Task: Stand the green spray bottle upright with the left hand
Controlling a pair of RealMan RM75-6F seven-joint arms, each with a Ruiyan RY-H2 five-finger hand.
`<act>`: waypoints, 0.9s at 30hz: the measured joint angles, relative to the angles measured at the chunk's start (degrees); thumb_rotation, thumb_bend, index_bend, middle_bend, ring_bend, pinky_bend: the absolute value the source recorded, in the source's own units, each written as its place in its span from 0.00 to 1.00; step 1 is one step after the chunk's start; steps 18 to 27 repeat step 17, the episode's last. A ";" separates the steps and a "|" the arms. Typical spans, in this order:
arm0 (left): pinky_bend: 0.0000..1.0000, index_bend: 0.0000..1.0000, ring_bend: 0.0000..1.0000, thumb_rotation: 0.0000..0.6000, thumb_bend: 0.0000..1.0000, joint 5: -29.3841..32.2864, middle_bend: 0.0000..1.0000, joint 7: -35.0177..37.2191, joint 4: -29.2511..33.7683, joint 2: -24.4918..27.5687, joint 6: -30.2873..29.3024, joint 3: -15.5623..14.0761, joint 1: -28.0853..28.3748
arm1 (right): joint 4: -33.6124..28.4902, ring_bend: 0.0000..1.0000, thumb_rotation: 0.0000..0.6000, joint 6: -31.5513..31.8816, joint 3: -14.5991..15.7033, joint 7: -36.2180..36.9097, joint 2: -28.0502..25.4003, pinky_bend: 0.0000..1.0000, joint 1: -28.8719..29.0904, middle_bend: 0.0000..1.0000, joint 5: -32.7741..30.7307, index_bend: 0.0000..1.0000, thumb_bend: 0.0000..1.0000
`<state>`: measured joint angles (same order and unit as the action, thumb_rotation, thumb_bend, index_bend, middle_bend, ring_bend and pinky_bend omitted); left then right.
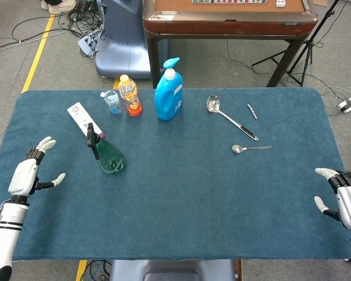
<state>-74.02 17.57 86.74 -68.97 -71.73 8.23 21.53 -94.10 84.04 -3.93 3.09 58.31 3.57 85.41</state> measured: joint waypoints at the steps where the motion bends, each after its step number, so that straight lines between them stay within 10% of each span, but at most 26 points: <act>1: 0.00 0.11 0.00 1.00 0.27 0.17 0.04 -2.10 0.89 0.30 -0.98 -0.19 -0.61 | 0.00 0.20 1.00 -0.05 0.00 0.01 0.02 0.25 0.06 0.27 0.04 0.24 0.28; 17: 0.00 0.12 0.00 1.00 0.27 -2.58 0.04 -26.08 14.07 2.93 -14.10 -5.23 -9.81 | -0.45 0.20 1.00 -0.93 0.54 0.77 0.03 0.25 0.37 0.27 0.30 0.24 0.28; 27: 0.00 0.12 0.00 1.00 0.27 -2.58 0.04 -26.08 14.07 2.93 -14.10 -5.23 -9.81 | -0.45 0.20 1.00 -0.93 0.54 0.77 0.03 0.25 0.37 0.27 0.30 0.24 0.28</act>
